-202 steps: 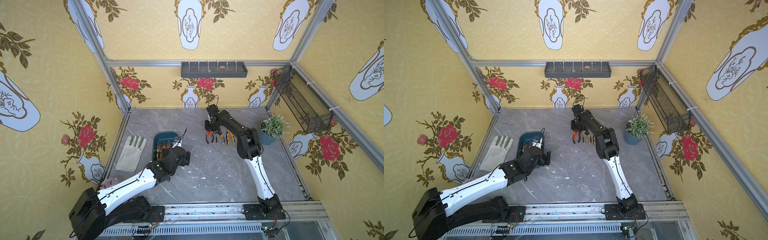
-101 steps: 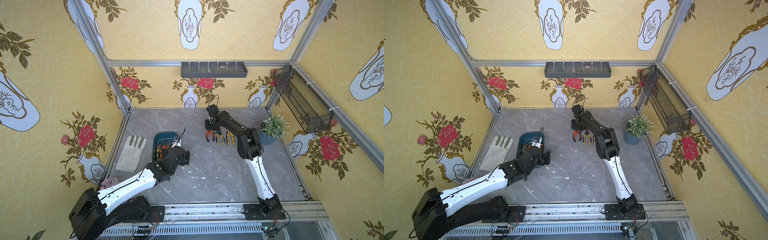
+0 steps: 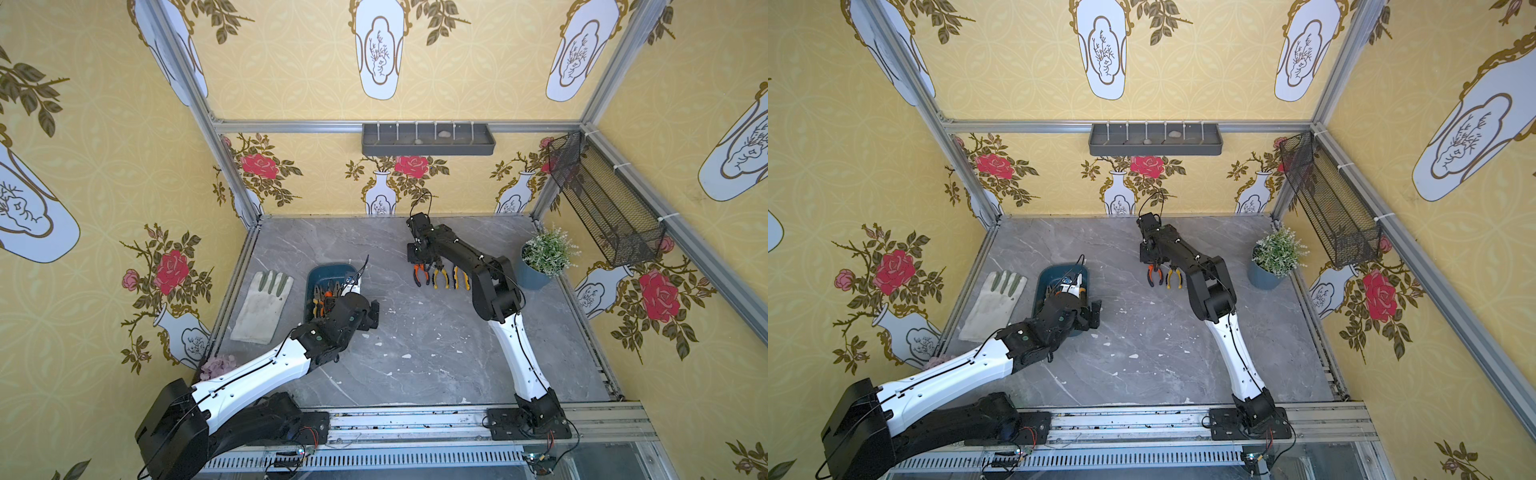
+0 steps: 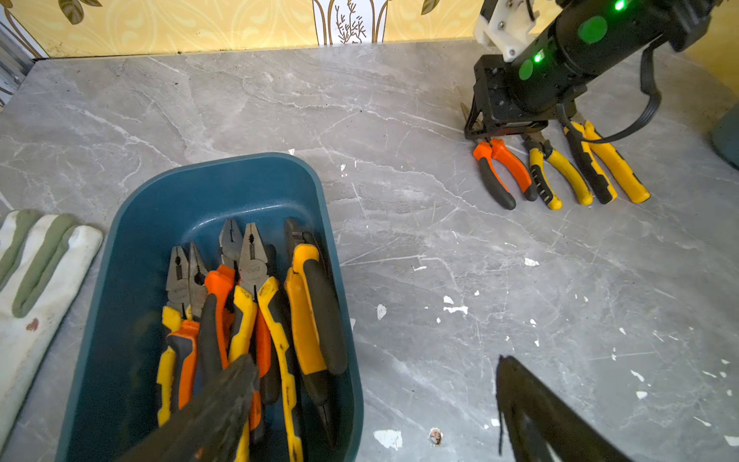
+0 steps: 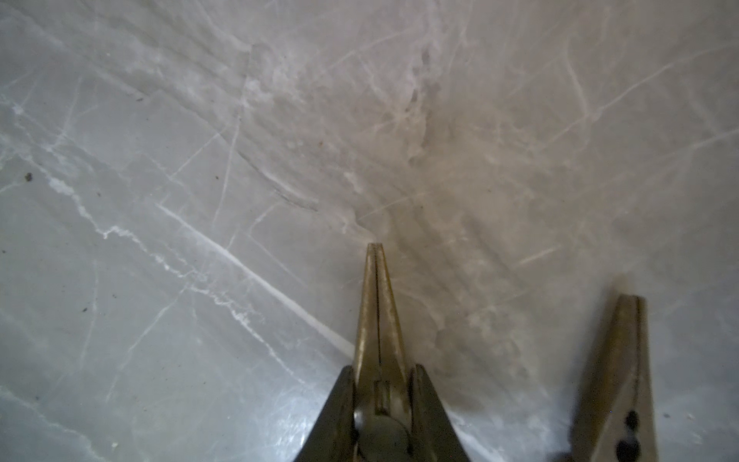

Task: Take the pliers out of the storage box
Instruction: Place the pliers at the center of the board.

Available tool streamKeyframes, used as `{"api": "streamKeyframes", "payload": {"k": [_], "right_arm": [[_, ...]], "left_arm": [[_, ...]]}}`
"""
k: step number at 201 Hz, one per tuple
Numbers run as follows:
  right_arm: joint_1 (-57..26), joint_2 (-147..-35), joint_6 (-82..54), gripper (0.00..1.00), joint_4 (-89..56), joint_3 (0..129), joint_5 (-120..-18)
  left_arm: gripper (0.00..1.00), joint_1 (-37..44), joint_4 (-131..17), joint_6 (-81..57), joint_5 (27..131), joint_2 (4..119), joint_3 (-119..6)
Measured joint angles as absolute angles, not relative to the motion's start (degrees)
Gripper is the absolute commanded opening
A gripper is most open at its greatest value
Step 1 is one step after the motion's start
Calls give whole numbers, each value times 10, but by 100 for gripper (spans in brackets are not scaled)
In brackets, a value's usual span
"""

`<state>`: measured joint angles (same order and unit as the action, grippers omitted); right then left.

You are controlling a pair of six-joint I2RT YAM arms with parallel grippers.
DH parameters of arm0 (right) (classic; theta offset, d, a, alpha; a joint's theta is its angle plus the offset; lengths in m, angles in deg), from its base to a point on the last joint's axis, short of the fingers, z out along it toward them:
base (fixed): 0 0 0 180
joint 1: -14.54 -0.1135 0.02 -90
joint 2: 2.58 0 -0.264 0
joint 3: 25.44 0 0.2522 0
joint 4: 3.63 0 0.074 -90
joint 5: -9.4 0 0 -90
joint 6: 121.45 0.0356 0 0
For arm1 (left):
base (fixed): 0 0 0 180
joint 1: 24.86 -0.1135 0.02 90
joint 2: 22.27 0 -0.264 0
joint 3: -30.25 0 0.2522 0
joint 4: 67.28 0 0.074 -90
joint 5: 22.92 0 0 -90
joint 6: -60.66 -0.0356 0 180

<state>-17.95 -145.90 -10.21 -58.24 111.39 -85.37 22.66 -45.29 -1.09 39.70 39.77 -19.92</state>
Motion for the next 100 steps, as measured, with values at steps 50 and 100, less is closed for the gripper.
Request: {"api": "streamKeyframes", "payload": {"k": [50,100], "right_arm": [[-181,-1451,-93,24,-596,1105,-858],[-183,-1447,-83,24,-602,1102,-858]], "left_arm": [[95,227,-450,-4,399,382,-192],[95,227,-451,-4,399,380,-190]]}}
